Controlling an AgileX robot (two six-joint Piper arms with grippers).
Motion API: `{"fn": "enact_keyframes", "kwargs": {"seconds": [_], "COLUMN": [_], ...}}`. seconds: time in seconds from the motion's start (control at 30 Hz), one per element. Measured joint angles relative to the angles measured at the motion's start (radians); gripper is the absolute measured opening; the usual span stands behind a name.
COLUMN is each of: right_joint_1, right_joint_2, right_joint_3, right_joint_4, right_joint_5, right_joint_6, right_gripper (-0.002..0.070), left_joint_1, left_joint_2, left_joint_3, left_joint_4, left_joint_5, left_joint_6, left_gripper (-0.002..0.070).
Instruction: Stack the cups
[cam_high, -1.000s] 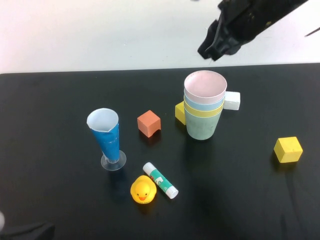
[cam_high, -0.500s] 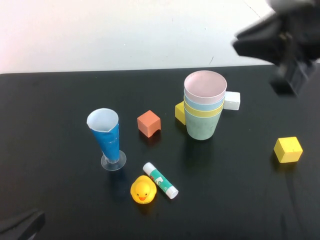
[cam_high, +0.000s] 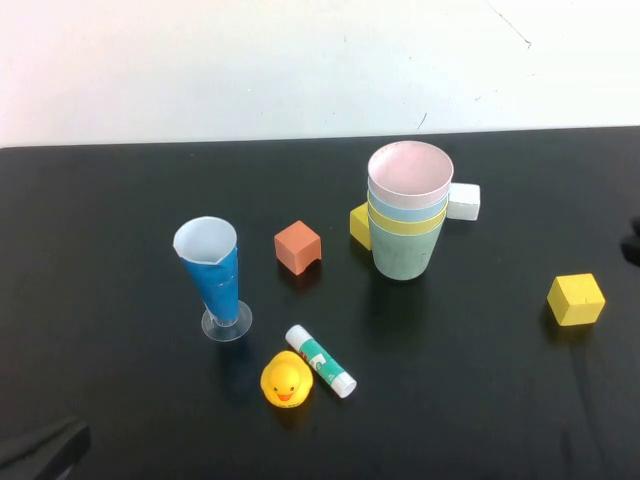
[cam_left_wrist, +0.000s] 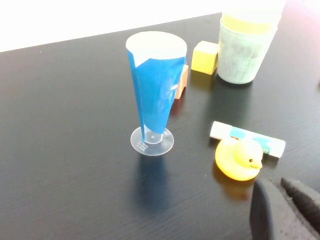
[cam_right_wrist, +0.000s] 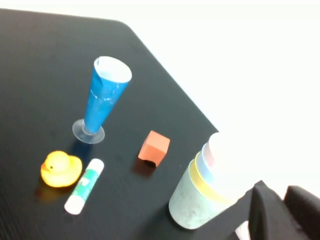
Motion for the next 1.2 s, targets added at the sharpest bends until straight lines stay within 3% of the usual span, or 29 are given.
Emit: {"fn": "enact_keyframes", "kwargs": {"seconds": [0.43,0.67,1.07,1.2], "right_joint_1": [0.0,0.0,0.0,-0.03], "right_joint_2": [-0.024,-0.063,-0.247,-0.304], "right_joint_3": [0.033,0.052,0.278,0.398], "right_joint_4": [0.042,-0.02,-0.043,-0.204], "right_joint_5": [0.026,-0.051,-0.166,-0.298], "right_joint_6": [-0.004,-0.004,0.04,0.178], "right_gripper": [0.0064,0.0064,0.0064,0.0064], "left_joint_1": [0.0,0.0,0.0,0.0], "left_joint_2": [0.0,0.0,0.0,0.0], "left_joint_3": [0.0,0.0,0.0,0.0], "left_joint_4": [0.0,0.0,0.0,0.0], "left_joint_5": [0.0,0.0,0.0,0.0], "left_joint_6": [0.0,0.0,0.0,-0.002], "left_gripper": [-0.0001,-0.0001,-0.0001,-0.0001]}}
